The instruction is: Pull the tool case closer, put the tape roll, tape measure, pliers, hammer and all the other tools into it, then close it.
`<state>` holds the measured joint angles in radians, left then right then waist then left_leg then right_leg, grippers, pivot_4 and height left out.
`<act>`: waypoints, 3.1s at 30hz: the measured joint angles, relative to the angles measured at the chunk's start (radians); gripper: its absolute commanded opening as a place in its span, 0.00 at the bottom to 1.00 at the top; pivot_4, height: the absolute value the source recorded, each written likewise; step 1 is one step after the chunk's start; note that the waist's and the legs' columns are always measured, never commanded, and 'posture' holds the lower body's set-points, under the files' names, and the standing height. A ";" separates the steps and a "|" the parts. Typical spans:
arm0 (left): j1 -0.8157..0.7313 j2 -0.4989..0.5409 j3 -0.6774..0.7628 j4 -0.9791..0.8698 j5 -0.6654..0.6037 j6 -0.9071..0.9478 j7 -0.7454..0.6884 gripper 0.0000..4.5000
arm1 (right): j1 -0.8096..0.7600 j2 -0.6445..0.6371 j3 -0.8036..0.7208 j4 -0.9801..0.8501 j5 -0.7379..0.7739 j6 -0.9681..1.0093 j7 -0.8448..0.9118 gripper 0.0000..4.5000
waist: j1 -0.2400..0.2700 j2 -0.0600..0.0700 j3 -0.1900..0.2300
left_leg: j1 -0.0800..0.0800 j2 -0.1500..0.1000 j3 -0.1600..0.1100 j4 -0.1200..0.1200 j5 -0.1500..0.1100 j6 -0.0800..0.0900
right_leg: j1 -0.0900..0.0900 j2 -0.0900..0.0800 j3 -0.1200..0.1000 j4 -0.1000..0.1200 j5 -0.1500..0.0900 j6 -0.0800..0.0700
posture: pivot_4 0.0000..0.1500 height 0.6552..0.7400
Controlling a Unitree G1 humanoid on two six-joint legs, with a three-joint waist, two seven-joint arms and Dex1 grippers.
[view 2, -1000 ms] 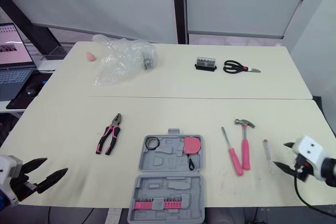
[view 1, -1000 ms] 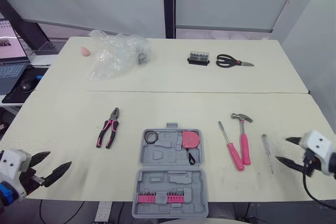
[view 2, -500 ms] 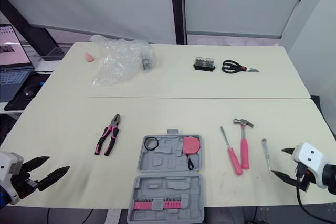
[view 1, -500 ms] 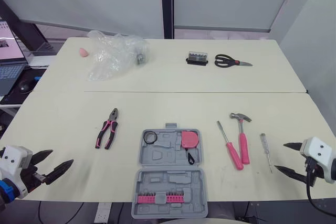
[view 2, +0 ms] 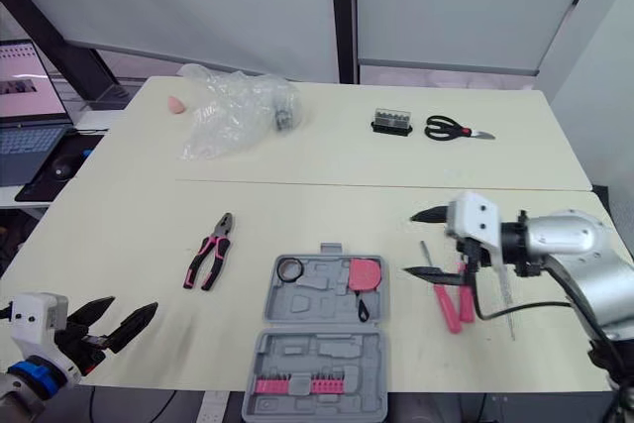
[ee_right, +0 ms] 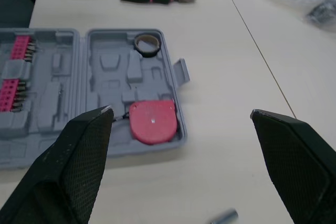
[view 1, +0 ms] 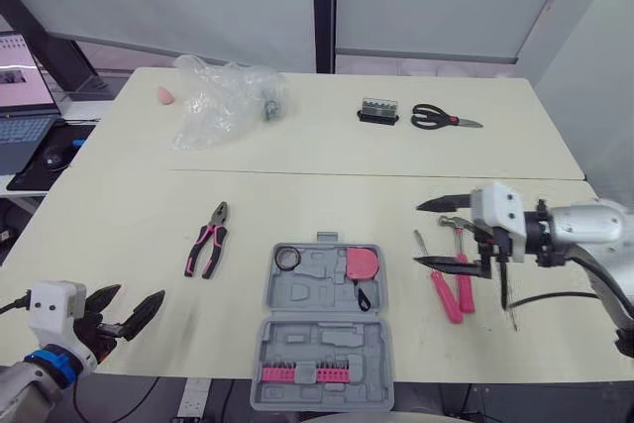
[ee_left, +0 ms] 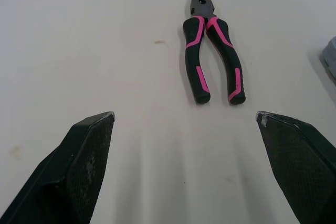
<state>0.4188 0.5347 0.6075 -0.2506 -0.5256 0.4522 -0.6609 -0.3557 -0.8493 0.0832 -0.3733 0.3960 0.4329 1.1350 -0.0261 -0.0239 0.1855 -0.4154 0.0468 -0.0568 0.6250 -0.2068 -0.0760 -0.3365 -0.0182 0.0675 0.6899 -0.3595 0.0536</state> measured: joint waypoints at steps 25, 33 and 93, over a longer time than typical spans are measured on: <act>-0.497 -0.008 -0.322 0.299 0.154 0.168 0.236 1.00 | -0.062 0.065 0.105 0.024 -0.044 0.042 -0.023 0.99 | -0.004 0.000 0.000 | 0.000 0.000 0.000 0.001 0.000 0.000 | -0.001 0.000 -0.001 0.001 0.000 0.000 | 1.00 1.00; -0.578 -0.010 -0.379 0.364 0.226 0.150 0.240 1.00 | -0.059 0.065 0.107 0.022 -0.056 0.044 -0.022 0.99 | -0.002 0.000 0.000 | 0.000 -0.001 -0.001 0.001 0.000 0.000 | 0.000 0.000 -0.001 0.002 0.000 0.000 | 1.00 1.00; -0.562 0.345 -0.762 -0.048 0.275 -0.159 -0.530 0.58 | 0.216 -0.065 -0.061 -0.233 -0.012 0.080 -0.096 1.00 | -0.015 0.003 0.003 | -0.002 0.000 0.002 -0.001 0.000 0.000 | -0.002 0.002 0.001 -0.001 0.000 0.001 | 1.00 1.00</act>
<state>-0.1434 0.8801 -0.1542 -0.2987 -0.2507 0.2928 -1.1909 -0.1392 -0.9144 0.0227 -0.6059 0.3841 0.5134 1.0386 -0.0408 -0.0213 0.1886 -0.4172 0.0473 -0.0549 0.6242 -0.2067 -0.0759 -0.3387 -0.0159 0.0690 0.6888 -0.3591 0.0541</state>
